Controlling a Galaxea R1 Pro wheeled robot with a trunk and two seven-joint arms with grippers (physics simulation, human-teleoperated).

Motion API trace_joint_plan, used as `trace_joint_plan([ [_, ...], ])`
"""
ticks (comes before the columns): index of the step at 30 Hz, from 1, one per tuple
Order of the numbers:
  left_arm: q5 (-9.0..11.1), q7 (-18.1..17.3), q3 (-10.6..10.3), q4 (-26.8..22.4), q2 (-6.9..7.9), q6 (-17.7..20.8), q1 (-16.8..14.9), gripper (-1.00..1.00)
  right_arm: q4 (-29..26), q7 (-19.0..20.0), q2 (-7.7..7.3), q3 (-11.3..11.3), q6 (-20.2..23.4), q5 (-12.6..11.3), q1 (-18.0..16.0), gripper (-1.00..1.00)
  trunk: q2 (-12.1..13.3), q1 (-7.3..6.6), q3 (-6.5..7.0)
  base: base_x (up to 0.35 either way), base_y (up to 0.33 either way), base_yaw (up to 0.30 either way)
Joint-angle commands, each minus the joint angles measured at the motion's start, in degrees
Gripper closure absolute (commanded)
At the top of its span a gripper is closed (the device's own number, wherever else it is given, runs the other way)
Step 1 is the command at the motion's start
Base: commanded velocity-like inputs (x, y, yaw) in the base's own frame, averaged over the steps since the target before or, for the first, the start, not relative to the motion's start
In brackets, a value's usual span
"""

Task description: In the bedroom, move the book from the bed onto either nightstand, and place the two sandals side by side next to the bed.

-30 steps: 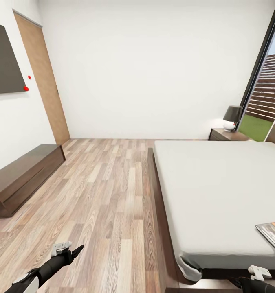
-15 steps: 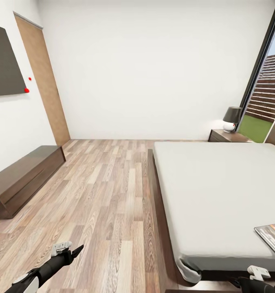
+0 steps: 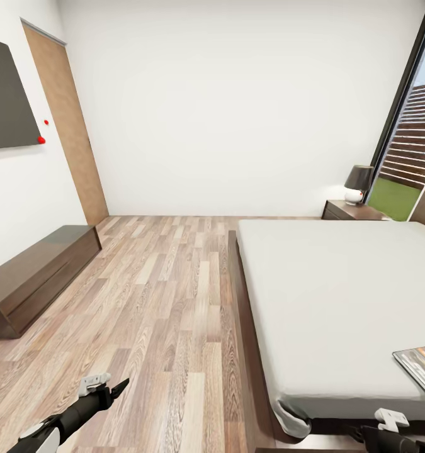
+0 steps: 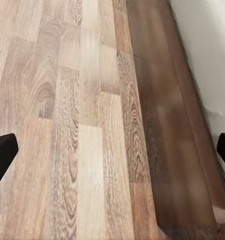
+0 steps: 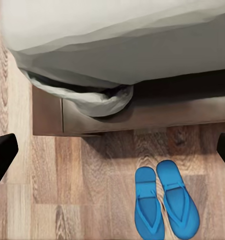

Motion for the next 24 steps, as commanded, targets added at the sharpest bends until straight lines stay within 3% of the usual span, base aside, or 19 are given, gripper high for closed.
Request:
trace_joint_plan([
  [1,0.23,-0.28,0.06,0.09,0.0,-0.06,-0.05,-1.0,-0.02,0.15,-0.03,0.34,0.23,-0.59,-0.03,-1.0,0.39,-0.23,0.13,0.0,0.0,0.0],
  [18,0.23,-0.28,0.06,0.09,-0.05,-0.06,-0.05,-1.0,-0.01,0.15,-0.01,0.36,0.19,-0.51,-0.03,-1.0,7.2,-3.96,3.18,0.0,0.0,0.0],
  [24,0.23,-0.28,0.06,0.09,-0.01,-0.08,-0.05,-1.0,-0.01,0.17,0.08,0.36,0.19,-0.34,-0.03,-1.0,7.2,-3.96,3.18,0.0,0.0,0.0],
])
